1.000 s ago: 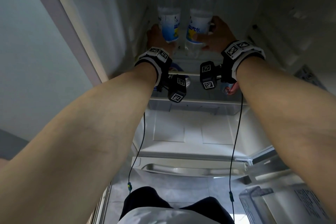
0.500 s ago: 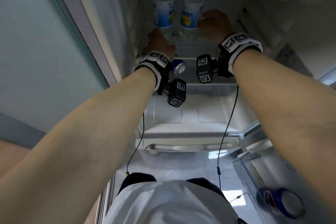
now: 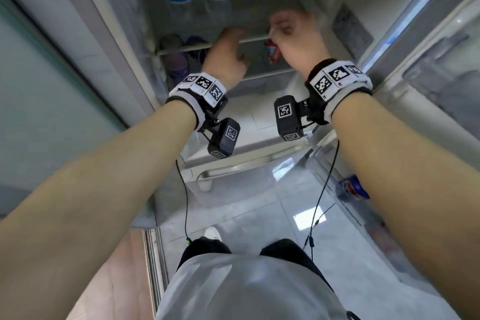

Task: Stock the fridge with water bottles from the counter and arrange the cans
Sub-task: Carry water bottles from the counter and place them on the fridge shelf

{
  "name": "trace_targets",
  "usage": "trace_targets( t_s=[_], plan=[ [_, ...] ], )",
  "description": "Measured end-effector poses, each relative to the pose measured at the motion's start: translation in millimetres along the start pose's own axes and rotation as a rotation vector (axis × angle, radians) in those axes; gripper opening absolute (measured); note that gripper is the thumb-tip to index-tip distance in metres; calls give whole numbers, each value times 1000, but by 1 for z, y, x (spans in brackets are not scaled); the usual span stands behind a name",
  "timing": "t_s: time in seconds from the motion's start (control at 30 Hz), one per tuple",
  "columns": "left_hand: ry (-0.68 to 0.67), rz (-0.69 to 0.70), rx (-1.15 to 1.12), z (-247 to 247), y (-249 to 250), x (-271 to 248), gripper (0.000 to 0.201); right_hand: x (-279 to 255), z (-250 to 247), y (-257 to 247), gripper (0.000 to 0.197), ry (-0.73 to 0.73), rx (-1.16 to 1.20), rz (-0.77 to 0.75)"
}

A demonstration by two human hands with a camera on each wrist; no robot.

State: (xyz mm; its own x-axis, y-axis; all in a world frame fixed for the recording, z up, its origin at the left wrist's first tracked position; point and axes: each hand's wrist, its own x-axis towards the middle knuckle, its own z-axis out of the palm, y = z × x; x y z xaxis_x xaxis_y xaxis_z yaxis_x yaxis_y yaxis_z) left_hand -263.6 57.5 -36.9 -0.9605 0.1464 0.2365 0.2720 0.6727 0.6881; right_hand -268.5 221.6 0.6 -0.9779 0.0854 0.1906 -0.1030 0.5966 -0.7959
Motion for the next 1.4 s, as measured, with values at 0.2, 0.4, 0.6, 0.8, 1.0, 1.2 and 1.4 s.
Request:
trace_targets(
  t_s=[0.2, 0.4, 0.6, 0.8, 1.0, 1.2, 1.4],
  plan=[
    [-9, 79, 66, -2, 19, -56, 42, -54, -19, 23, 24, 35, 73, 40],
    [-10, -19, 108, 4, 34, -149, 40, -128, -24, 44, 20, -10, 252, 71],
    [-59, -206, 106, 30, 35, -254, 44, -215, -18, 70, 18, -149, 300, 89],
    [-133, -172, 95, 38, 56, -321, 46, -299, -29, 92, 16, -271, 223, 152],
    [-264, -33, -27, 65, 79, -371, 48, -391, -74, 107, 19, -186, 159, 268],
    [-443, 142, -132, 138, 119, -427, 43, -489, -130, 129, 17, 15, 113, 365],
    [-636, 256, -188, 195, 193, -450, 36, -568, -206, 162, 16, 212, 62, 457]
  ],
)
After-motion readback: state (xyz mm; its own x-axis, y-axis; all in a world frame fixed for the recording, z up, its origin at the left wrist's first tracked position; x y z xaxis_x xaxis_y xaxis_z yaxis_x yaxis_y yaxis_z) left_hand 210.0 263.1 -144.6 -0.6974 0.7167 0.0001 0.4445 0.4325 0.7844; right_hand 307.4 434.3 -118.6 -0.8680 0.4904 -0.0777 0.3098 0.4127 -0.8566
